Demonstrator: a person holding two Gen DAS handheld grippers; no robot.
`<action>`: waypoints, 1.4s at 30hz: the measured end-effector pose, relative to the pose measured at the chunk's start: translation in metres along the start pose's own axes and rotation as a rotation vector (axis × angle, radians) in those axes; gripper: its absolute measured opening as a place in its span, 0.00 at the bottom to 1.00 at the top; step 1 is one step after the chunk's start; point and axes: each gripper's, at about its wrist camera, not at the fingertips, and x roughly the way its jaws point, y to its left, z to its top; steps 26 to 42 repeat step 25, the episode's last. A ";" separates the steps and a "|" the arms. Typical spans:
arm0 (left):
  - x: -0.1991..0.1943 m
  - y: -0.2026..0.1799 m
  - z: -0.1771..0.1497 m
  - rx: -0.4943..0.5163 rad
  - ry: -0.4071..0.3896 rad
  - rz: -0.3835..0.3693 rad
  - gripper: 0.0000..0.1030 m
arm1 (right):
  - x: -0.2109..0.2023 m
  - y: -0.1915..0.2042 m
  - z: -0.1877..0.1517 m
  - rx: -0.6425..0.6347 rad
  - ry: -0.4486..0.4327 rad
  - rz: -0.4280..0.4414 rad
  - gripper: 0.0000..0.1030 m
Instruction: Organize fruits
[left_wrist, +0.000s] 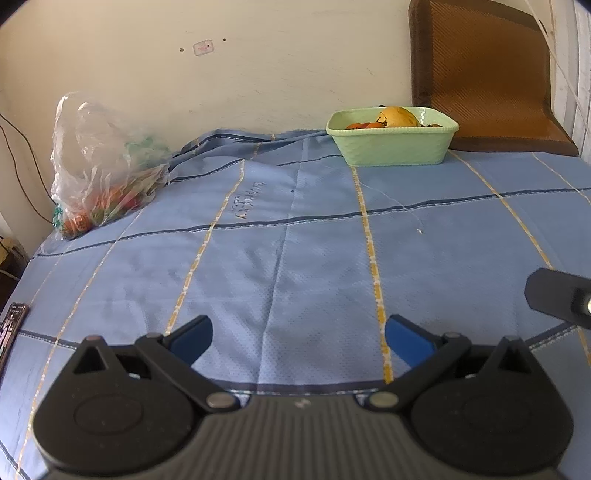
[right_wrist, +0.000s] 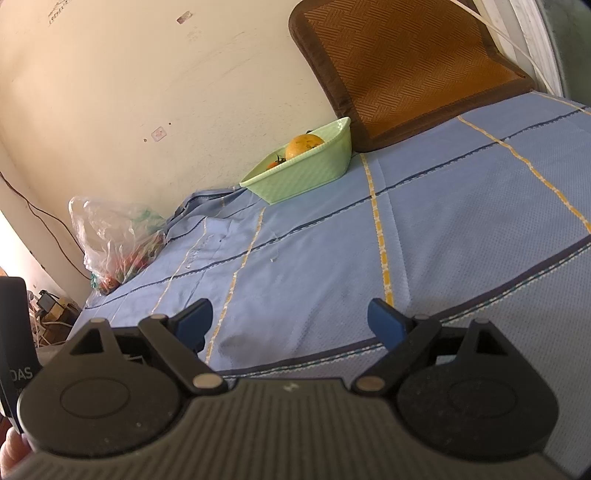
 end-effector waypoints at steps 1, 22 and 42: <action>0.000 -0.001 0.000 0.002 0.001 -0.001 1.00 | 0.000 0.000 0.000 0.001 0.000 -0.001 0.90; 0.007 -0.003 0.001 0.011 0.010 -0.069 1.00 | 0.004 -0.003 0.002 -0.018 -0.014 -0.033 0.90; 0.005 -0.005 0.003 0.019 -0.002 -0.094 1.00 | 0.004 -0.001 0.002 -0.031 -0.022 -0.041 0.90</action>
